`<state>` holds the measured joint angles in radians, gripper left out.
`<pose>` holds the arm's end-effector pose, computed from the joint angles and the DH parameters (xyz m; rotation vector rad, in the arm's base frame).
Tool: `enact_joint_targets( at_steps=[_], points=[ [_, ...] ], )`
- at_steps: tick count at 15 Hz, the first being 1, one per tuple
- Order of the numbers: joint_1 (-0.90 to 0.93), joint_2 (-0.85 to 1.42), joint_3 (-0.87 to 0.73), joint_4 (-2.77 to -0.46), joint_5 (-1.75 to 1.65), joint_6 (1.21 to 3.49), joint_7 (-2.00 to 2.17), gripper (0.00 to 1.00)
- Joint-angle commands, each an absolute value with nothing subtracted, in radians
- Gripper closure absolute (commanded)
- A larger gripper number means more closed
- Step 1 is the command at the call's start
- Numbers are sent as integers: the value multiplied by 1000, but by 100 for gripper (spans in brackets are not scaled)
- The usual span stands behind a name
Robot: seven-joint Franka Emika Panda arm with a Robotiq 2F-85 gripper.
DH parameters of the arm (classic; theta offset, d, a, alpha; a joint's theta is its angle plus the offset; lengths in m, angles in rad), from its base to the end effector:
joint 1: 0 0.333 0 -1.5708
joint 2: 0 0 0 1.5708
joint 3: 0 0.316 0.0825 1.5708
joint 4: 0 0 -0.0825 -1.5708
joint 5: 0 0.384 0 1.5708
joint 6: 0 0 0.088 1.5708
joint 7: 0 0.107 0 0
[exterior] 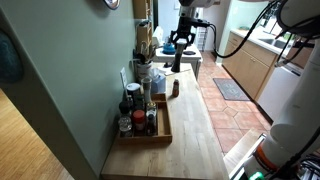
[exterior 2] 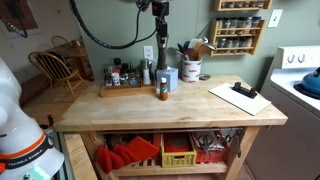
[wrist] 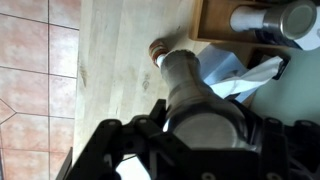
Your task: Take the spice bottle off of the tray and place it to the right
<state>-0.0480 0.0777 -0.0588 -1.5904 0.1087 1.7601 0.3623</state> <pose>0.5922 -0.0526 0.5885 -2.9371 0.7254 -0.1185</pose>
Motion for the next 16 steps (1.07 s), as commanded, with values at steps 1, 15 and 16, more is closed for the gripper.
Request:
enact_joint_targets(
  at_steps=[1,15,16],
  points=[
    [-48,162,-67,-1484,109,1759,488,61],
    [-65,410,-145,-1356,86,1850,735,61],
    [-67,417,-148,-1358,90,1865,737,61]
  ],
)
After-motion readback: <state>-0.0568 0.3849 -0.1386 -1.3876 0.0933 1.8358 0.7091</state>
